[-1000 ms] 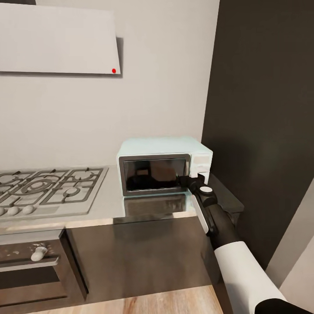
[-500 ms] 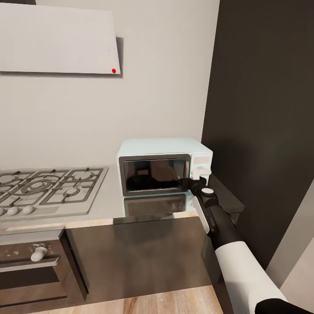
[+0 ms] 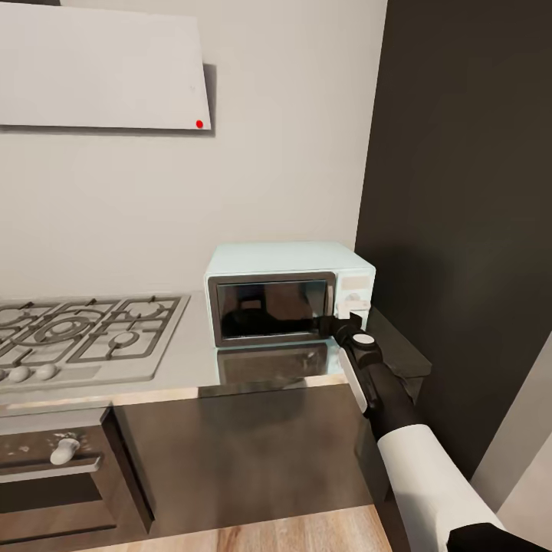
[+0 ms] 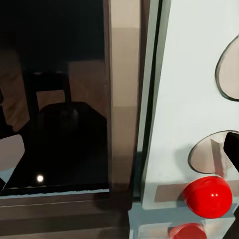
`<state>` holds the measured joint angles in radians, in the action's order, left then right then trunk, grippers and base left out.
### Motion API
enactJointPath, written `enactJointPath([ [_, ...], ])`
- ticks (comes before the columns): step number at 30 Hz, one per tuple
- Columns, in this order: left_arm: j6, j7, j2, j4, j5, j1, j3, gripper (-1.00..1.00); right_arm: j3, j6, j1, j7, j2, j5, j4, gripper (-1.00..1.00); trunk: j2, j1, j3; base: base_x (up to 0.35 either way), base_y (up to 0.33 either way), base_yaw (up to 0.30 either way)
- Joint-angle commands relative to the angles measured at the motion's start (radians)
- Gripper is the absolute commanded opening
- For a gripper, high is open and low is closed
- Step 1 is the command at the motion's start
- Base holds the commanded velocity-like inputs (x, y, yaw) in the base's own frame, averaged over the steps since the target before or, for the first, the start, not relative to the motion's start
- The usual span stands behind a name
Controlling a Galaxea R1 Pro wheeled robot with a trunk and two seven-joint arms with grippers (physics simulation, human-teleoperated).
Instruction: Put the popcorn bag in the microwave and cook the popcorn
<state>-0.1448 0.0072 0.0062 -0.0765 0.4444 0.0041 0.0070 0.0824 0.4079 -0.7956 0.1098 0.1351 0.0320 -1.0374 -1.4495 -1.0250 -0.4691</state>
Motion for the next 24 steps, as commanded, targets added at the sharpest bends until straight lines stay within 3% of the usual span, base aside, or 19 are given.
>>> enactJointPath([
  [1,-0.001,0.001,0.000,-0.002,0.002,0.000,0.000,1.00,0.002,0.006,-0.001,0.004,0.000,0.003,-0.001,1.00,-0.001,0.000,-0.001,0.001,0.000,0.000],
  [19,-0.001,0.002,0.000,-0.002,0.000,0.000,-0.001,1.00,0.003,0.007,-0.001,0.004,0.000,0.002,-0.001,1.00,-0.001,0.000,-0.001,0.050,0.000,0.000],
  [20,-0.001,0.002,0.000,-0.002,0.000,0.000,-0.002,1.00,0.003,0.007,-0.001,0.002,0.000,0.002,-0.001,-1.00,-0.001,0.000,-0.001,0.000,0.000,0.000],
  [24,-0.001,0.001,0.000,-0.002,0.000,0.000,-0.002,1.00,0.003,0.007,-0.001,-0.003,0.000,0.002,-0.001,-1.00,-0.001,0.000,-0.001,0.000,0.000,0.000],
])
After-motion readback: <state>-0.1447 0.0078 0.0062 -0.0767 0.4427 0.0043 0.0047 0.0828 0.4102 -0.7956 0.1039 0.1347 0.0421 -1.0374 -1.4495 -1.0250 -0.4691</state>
